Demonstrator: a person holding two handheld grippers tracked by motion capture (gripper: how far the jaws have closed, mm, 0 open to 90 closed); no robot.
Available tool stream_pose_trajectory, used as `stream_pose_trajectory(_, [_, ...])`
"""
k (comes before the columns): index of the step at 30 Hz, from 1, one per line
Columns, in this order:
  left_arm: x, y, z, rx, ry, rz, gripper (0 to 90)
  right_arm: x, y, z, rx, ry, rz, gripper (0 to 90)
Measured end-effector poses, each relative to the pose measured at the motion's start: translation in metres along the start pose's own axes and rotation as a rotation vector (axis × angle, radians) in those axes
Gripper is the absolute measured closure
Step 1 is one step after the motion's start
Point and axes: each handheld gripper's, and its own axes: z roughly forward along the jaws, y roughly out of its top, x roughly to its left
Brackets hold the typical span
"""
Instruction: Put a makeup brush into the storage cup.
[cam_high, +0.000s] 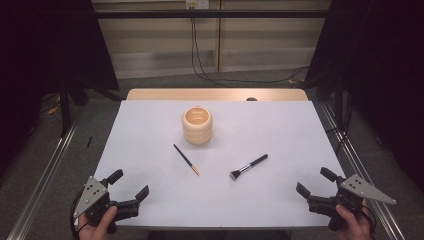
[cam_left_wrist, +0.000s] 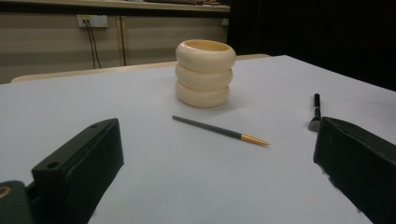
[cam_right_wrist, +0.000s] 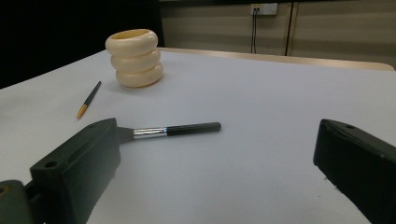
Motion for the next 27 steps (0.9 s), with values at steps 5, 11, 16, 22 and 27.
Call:
stream_pose_trajectory(5, [0.000,0.000,0.000,0.001,0.008,-0.003,1.4,0.000,0.000,-0.001,-0.003,0.004,-0.002,0.2])
stream_pose_trajectory(11, [-0.001,0.001,0.001,0.001,-0.010,0.003,1.4,0.001,-0.001,0.000,0.004,0.010,-0.001,0.2])
stream_pose_trajectory(16, [-0.004,0.001,0.002,0.006,-0.024,0.025,1.5,0.002,0.000,-0.001,-0.002,0.008,0.002,0.2])
stream_pose_trajectory(22, [-0.009,0.004,0.006,0.024,-0.025,0.027,1.4,0.005,0.001,0.000,0.001,0.036,-0.019,0.0])
stream_pose_trajectory(27, [-0.013,0.009,0.011,0.040,-0.057,0.065,1.4,0.004,0.001,0.001,-0.011,0.056,-0.018,0.0])
